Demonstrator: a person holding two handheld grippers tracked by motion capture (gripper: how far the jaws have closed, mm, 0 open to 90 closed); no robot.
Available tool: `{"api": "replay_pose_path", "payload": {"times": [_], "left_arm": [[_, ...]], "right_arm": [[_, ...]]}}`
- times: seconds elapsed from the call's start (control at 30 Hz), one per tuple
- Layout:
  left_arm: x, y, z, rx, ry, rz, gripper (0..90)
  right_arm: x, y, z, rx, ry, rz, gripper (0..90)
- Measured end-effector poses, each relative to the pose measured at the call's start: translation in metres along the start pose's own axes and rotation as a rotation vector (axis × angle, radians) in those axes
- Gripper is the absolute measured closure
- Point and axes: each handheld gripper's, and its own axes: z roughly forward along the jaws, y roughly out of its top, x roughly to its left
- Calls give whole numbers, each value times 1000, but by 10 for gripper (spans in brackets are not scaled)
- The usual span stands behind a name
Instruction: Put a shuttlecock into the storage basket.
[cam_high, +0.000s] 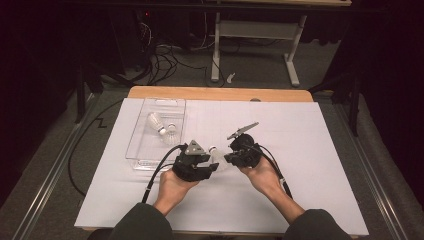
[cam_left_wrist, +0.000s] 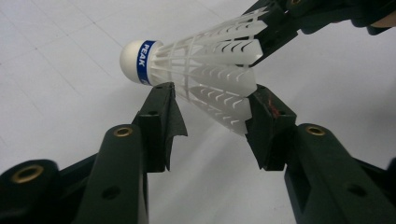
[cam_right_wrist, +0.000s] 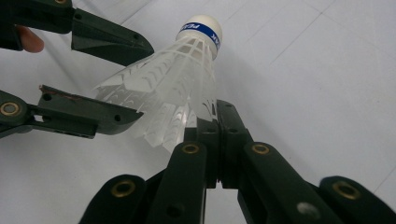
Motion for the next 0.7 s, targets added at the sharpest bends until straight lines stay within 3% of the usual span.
{"api": "replay_pose_path", "payload": {"times": [0.7], "left_arm": [[2, 2, -4, 8, 51, -12, 825]], "right_arm": [[2, -1, -2, -6, 9, -11, 900]]}}
